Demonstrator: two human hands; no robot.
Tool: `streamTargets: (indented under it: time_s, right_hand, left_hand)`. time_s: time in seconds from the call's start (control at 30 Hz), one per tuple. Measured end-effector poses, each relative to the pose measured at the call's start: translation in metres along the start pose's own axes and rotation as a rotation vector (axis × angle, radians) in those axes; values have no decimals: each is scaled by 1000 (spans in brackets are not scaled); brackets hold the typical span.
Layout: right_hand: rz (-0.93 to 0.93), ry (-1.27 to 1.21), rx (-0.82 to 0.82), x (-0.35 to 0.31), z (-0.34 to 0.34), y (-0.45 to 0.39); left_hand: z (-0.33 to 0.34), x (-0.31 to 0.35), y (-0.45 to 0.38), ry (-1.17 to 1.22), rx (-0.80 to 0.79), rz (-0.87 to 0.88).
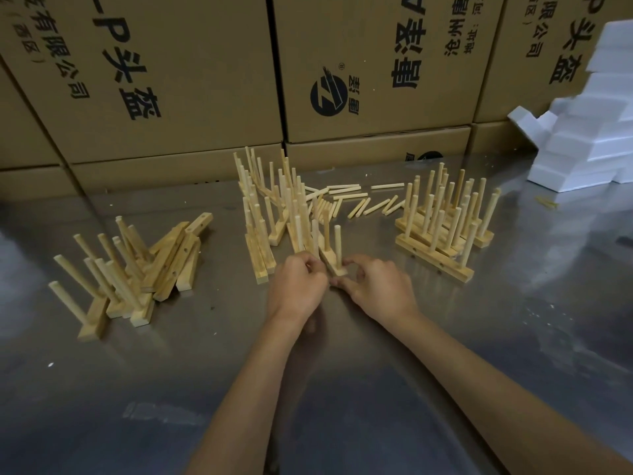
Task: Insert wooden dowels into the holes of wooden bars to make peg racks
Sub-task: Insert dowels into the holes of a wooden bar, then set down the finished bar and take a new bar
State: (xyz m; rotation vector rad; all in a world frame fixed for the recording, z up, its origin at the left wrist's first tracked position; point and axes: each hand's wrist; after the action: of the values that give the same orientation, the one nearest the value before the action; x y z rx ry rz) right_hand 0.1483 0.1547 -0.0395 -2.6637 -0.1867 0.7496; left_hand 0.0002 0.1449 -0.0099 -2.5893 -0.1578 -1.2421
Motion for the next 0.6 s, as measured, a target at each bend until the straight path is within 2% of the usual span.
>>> streamTargets:
  time_s: [0.1,0.27,0.33,0.43,0.53,0.6]
  right_hand:
    - [-65,33,1,-3,9,-17]
    - [-126,78,-12,1,15,-27]
    - [-117,86,-6,3,16,-28]
    - [-84,90,-14,4,17,-29]
    - [-47,47,-20,5,15,-29]
    - [-25,15,-20,6,14,-29]
  left_hand:
    - [-16,1,-1,13,106,-23]
    - [-54,-14,-8,87,535,-47]
    - [-67,-32,-15,-11,641,-71]
    - [-79,-58,-21,-296,606,-186]
    - [-78,-74,-25,-410,463,-261]
    - [-76,-75,-26,-485,426,-285]
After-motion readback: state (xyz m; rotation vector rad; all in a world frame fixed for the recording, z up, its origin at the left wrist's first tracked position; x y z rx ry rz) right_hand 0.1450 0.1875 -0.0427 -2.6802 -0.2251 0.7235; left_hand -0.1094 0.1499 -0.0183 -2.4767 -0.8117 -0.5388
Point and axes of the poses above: each hand's wrist, its own y-axis away from the middle knuckle, its own z-axis out of the palm, x = y × z, and after that the axes turned 2 degrees about x, right-handed
